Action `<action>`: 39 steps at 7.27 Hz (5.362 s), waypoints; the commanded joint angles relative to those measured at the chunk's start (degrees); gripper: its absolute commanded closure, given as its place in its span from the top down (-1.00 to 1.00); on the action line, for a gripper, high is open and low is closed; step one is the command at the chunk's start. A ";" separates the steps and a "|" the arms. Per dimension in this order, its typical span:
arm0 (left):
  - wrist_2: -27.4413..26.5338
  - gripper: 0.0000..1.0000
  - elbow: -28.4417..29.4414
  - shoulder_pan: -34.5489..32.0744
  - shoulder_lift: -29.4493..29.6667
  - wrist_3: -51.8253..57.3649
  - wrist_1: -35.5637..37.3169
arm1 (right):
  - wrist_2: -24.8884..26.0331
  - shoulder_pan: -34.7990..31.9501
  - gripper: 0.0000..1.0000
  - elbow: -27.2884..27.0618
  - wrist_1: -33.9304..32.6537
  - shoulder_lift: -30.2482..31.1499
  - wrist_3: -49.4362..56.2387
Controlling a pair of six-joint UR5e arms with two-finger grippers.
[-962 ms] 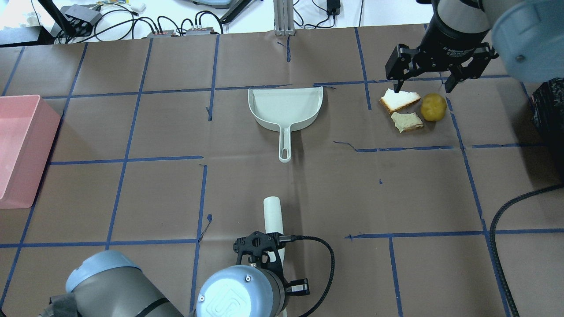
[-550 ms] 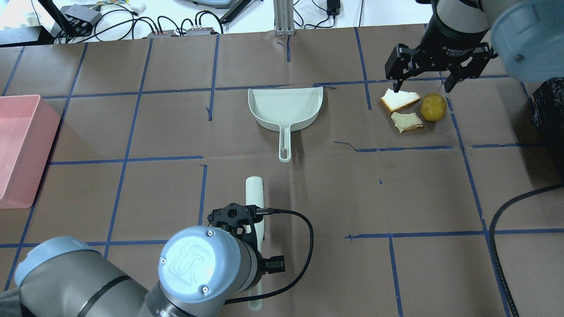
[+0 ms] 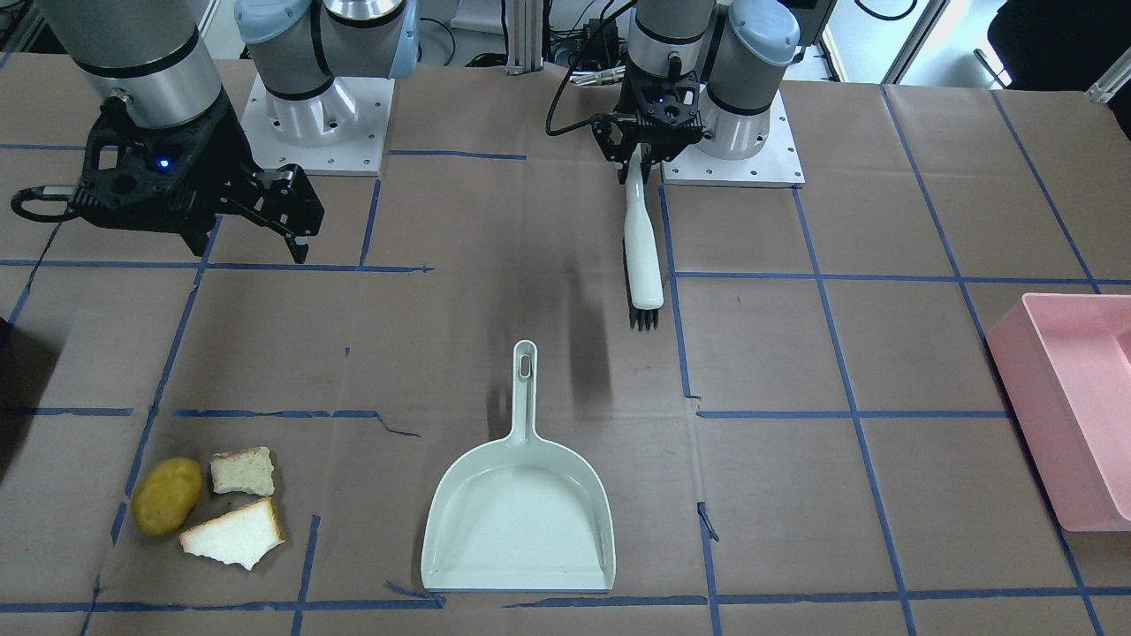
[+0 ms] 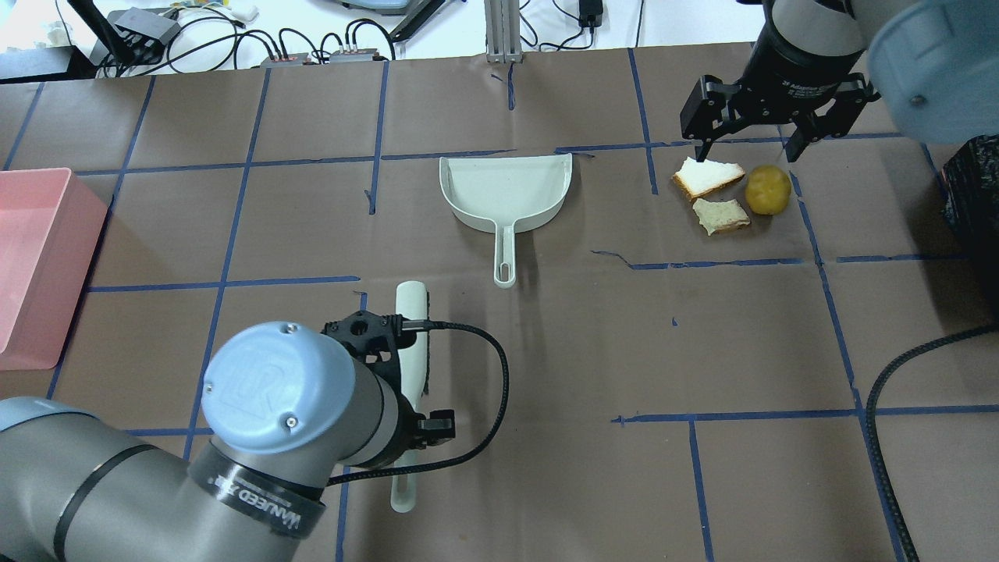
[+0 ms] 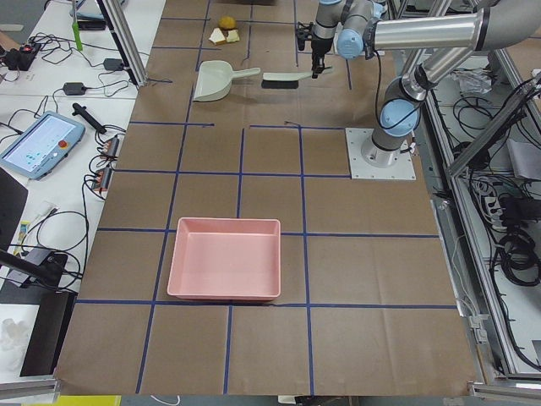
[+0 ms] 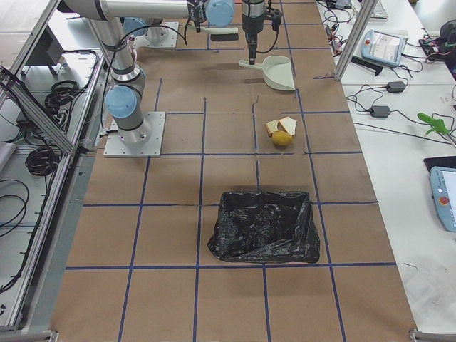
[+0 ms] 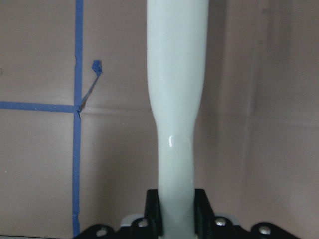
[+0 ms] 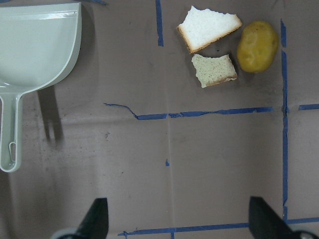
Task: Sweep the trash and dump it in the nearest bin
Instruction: 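Lift the brush with the left gripper while the right gripper reaches toward the dustpan, then grasp the white dustpan handle with the right gripper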
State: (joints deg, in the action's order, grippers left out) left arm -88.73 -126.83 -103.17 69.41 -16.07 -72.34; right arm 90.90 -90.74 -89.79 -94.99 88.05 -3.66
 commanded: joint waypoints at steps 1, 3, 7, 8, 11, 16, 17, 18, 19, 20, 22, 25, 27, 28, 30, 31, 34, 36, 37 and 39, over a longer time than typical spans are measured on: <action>0.31 -0.93 4.99 6.82 1.86 6.21 -6.13 | 0.07 -3.19 1.00 0.06 -0.89 -1.64 -0.29; -0.21 -0.93 8.34 8.41 3.88 7.55 -6.59 | 0.07 -6.36 1.00 0.67 -1.94 -3.75 -3.61; -0.30 -0.86 12.31 10.88 4.59 7.46 -10.72 | 0.07 -14.44 1.00 4.87 -5.90 -11.55 -9.23; -2.48 -0.83 12.23 10.53 4.68 7.37 -9.76 | 0.15 -16.72 1.00 8.20 -6.52 -14.89 -11.95; -3.55 -0.77 11.52 9.30 5.03 7.46 -6.59 | 0.42 -22.00 1.00 15.43 -6.43 -24.48 -19.16; -3.56 -0.82 11.70 10.18 5.47 7.55 -10.34 | 0.15 -23.69 1.00 4.91 -20.30 -25.65 -23.67; -2.86 -0.92 12.13 10.18 5.56 7.63 -10.89 | 0.24 -23.60 1.00 4.20 -20.41 -25.82 -23.58; -2.50 -0.96 11.88 10.27 5.65 7.72 -10.98 | 0.59 -23.34 1.00 3.84 -20.50 -25.99 -23.41; -2.41 -0.99 11.61 10.27 5.74 7.72 -10.98 | 0.68 -23.25 1.00 3.31 -20.50 -26.43 -23.67; -2.24 -0.99 11.61 10.27 5.65 7.72 -10.98 | 0.60 -23.16 1.00 2.96 -20.58 -27.39 -23.84; -1.02 -1.00 11.52 10.35 5.65 7.72 -10.98 | 0.07 -23.34 1.00 3.04 -20.85 -28.80 -25.42; -0.31 -1.00 11.35 10.44 5.56 7.72 -11.07 | 0.16 -23.34 0.98 3.05 -20.85 -29.16 -26.22; -0.22 -1.00 11.35 10.44 5.56 7.72 -11.07 | 0.16 -23.34 0.92 3.05 -20.85 -29.68 -26.22; -0.30 -1.00 11.26 10.44 5.56 7.64 -11.16 | 0.07 -23.34 0.90 3.13 -20.94 -30.12 -26.57; -0.13 -1.00 10.12 10.27 5.13 7.64 -11.07 | 0.16 -23.16 0.81 3.22 -21.63 -30.13 -26.66; -0.04 -1.00 9.94 10.27 5.03 7.64 -11.07 | 0.33 -23.16 0.80 3.40 -21.64 -30.13 -26.57; 0.05 -1.00 9.94 10.27 5.03 7.55 -10.98 | 0.68 -23.07 0.40 3.22 -21.64 -30.21 -26.22; -0.04 -1.00 9.94 10.27 5.03 7.55 -10.98 | 0.68 -22.99 0.11 3.66 -21.64 -30.13 -25.96; -0.04 -1.00 9.94 10.27 5.12 7.55 -10.98 | 0.77 -22.90 -0.11 3.75 -21.64 -30.21 -25.87; -0.04 -1.00 9.94 10.27 5.21 7.55 -10.98 | 0.68 -22.81 -0.68 3.84 -21.55 -30.13 -25.78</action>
State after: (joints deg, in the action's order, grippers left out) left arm -88.77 -116.89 -92.90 74.54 -8.53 -83.32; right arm 91.60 -113.63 -86.04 -116.58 57.86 -29.49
